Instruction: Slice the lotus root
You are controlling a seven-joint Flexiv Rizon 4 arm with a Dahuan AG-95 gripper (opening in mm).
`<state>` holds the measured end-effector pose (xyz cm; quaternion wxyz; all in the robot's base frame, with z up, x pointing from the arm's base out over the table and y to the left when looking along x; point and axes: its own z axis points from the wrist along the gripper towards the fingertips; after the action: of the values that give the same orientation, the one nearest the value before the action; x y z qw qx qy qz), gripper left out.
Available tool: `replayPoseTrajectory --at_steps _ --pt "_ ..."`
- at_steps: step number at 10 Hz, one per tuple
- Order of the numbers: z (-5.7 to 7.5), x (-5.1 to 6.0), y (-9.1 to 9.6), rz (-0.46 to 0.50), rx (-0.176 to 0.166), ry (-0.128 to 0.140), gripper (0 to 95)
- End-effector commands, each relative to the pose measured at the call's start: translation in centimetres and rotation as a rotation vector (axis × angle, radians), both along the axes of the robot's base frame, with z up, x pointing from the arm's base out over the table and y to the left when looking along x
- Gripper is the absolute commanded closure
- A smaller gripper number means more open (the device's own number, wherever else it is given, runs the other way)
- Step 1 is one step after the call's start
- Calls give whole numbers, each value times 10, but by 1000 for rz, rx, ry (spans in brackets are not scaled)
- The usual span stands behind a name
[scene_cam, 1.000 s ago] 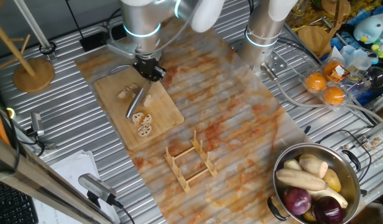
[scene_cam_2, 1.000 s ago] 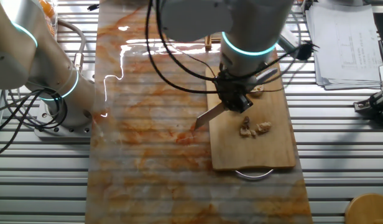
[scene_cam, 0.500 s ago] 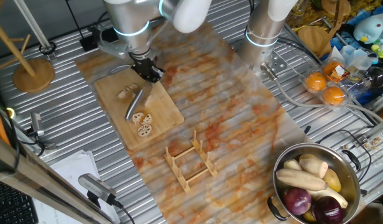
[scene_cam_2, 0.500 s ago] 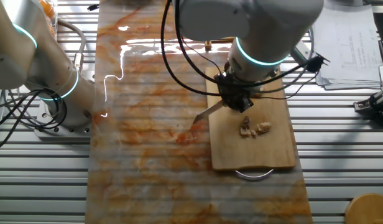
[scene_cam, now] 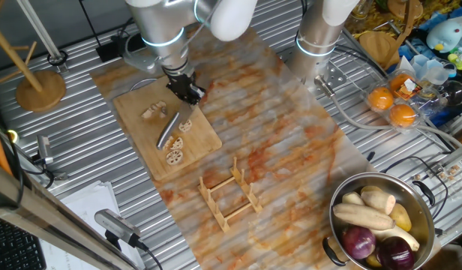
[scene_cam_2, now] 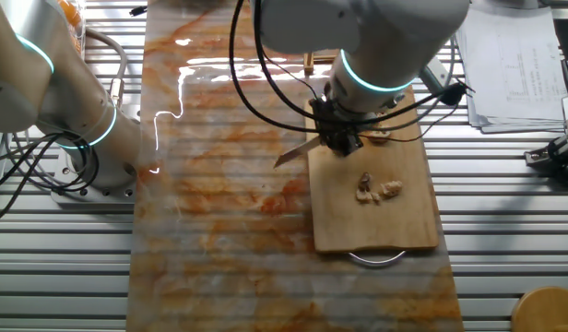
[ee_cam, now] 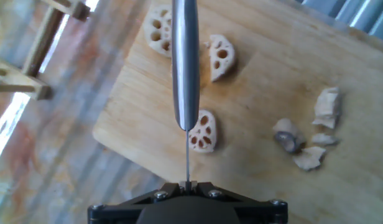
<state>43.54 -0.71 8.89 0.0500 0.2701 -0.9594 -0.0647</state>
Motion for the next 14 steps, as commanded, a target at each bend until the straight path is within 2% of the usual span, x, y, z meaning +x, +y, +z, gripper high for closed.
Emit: replayPoseTrajectory --at_steps 1,2,3,4,5,8,9,10,12,14 --pt "0 8 -2 26 -49 -64 950" --pt "4 19 -4 69 -47 -78 950" --pt "10 31 -4 129 -42 -110 950" --pt "12 32 -4 139 -43 -126 950" --pt "14 30 -4 145 -39 -137 950" --pt "20 21 -9 192 -29 -145 950" --pt "21 21 -9 193 -33 -146 950" --pt "21 20 -9 189 -17 -161 950" --pt "27 17 -6 183 -18 -195 950" --pt "34 13 -1 209 -28 -206 950"
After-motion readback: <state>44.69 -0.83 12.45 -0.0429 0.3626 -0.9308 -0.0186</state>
